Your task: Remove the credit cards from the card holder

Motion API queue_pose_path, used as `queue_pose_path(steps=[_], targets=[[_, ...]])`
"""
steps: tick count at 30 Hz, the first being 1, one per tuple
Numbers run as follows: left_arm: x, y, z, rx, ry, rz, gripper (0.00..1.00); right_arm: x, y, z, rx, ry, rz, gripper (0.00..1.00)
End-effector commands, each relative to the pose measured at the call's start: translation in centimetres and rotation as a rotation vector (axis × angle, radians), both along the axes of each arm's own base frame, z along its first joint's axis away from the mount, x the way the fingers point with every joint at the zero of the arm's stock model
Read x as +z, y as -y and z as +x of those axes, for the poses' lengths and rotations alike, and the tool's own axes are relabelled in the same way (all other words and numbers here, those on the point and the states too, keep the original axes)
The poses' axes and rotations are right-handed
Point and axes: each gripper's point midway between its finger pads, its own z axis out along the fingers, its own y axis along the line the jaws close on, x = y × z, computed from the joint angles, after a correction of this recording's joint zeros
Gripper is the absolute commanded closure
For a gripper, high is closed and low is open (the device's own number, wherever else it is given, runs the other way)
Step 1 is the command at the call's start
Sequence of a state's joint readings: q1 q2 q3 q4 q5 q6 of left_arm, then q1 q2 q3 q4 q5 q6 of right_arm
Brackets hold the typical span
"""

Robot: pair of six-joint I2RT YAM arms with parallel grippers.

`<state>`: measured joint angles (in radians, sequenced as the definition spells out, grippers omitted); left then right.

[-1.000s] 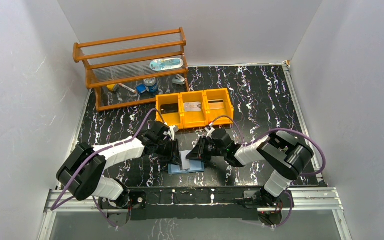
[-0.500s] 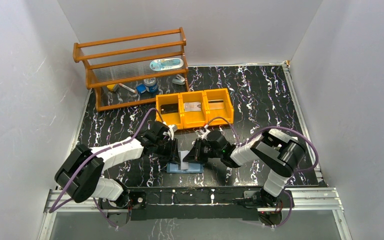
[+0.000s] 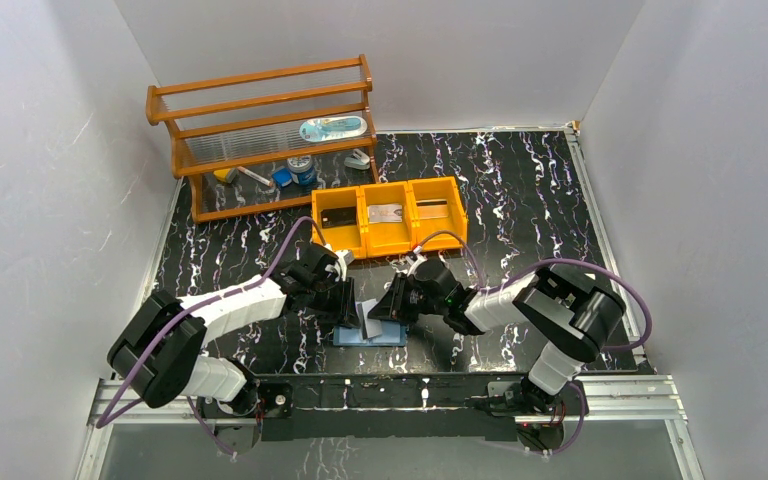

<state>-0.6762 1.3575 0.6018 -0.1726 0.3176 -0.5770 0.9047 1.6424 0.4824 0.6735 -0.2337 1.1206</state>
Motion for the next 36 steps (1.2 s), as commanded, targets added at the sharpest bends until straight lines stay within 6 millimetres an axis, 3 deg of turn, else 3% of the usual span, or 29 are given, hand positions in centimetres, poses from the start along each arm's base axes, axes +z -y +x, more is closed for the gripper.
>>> queue_pose_path(steps=[1, 5, 10, 15, 24, 30, 36], targets=[[-0.2, -0.8, -0.5, -0.002, -0.012, 0.039, 0.72, 0.9, 0.0, 0.5, -0.019, 0.027, 0.002, 0.79], [-0.1, -0.6, -0.4, 0.002, -0.005, 0.023, 0.72, 0.7, 0.2, 0.5, -0.023, 0.023, -0.016, 0.85], [0.1, -0.4, -0.4, 0.005, -0.009, 0.011, 0.72, 0.7, 0.4, 0.7, -0.037, 0.022, -0.035, 0.7], [0.2, -0.3, -0.3, 0.01, 0.003, -0.002, 0.72, 0.6, 0.5, 0.7, -0.039, 0.017, -0.035, 0.69], [0.3, -0.2, -0.4, 0.004, 0.003, -0.01, 0.71, 1.0, 0.5, 0.8, -0.042, 0.032, -0.029, 0.94], [0.8, 0.2, -0.1, 0.004, 0.009, -0.029, 0.71, 1.1, 0.7, 0.4, -0.065, 0.013, 0.03, 0.96], [2.6, 1.4, 0.4, 0.001, 0.039, -0.105, 0.64, 0.3, 0.9, 0.4, -0.073, -0.006, -0.001, 0.9]])
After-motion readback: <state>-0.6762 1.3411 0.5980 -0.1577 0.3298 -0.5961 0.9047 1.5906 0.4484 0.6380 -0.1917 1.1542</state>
